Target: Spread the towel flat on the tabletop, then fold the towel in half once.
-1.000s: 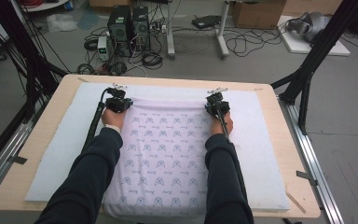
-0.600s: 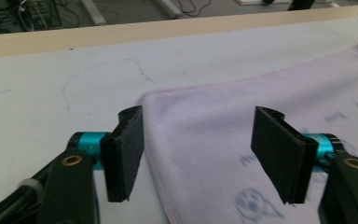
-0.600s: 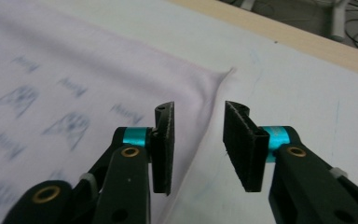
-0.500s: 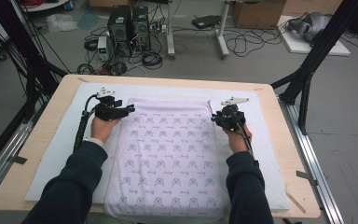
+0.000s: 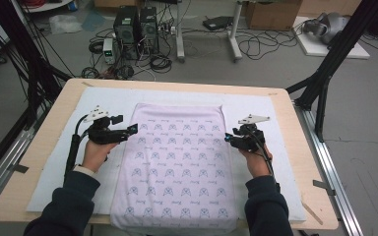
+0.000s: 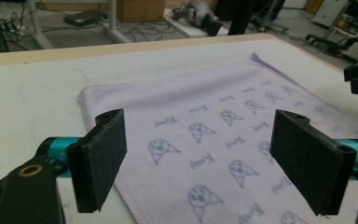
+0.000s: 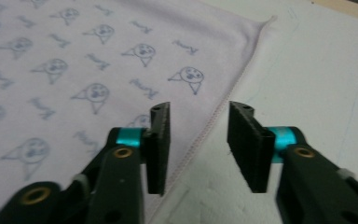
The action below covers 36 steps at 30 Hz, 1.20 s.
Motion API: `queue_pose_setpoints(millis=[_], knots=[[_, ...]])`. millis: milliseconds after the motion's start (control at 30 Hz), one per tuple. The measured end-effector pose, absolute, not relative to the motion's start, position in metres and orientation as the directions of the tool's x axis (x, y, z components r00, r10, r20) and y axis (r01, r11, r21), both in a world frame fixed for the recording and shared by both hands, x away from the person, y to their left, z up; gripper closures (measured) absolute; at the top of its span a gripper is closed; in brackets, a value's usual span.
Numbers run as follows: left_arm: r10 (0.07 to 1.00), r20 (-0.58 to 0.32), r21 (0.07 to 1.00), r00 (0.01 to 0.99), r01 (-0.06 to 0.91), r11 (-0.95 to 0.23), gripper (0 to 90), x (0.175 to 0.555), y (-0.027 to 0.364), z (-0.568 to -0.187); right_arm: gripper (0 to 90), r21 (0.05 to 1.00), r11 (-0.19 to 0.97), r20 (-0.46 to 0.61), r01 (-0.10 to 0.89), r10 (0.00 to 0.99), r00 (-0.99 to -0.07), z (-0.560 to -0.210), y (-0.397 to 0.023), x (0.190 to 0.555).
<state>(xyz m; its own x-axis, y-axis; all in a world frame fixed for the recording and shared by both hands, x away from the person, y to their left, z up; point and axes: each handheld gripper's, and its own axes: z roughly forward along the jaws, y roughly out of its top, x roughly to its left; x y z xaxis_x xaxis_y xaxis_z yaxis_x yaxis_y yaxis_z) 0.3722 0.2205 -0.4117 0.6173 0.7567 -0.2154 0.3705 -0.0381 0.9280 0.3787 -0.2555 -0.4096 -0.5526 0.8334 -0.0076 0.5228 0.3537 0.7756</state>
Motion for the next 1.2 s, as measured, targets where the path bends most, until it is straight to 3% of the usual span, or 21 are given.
queue_pose_setpoints(millis=[167,267,667,1200], knots=[[0.733,-0.204,0.949,0.649,0.315,-0.015,18.4,0.352,0.230,-0.413,18.8,0.838,0.298,-0.005,0.457,0.842,-0.540,-0.399,-0.259,0.344],[0.720,-0.167,0.963,0.673,0.269,-0.028,18.4,0.347,0.233,-0.414,11.8,0.866,0.257,0.010,0.429,0.848,-0.529,-0.400,-0.265,0.323],[0.757,-0.168,0.942,0.632,0.328,-0.064,17.9,0.339,0.232,-0.416,11.3,0.848,0.302,-0.016,0.436,0.836,-0.548,-0.409,-0.272,0.318],[0.772,-0.194,0.931,0.605,0.363,-0.050,18.2,0.341,0.232,-0.419,11.2,0.856,0.274,0.004,0.439,0.846,-0.534,-0.408,-0.273,0.318]])
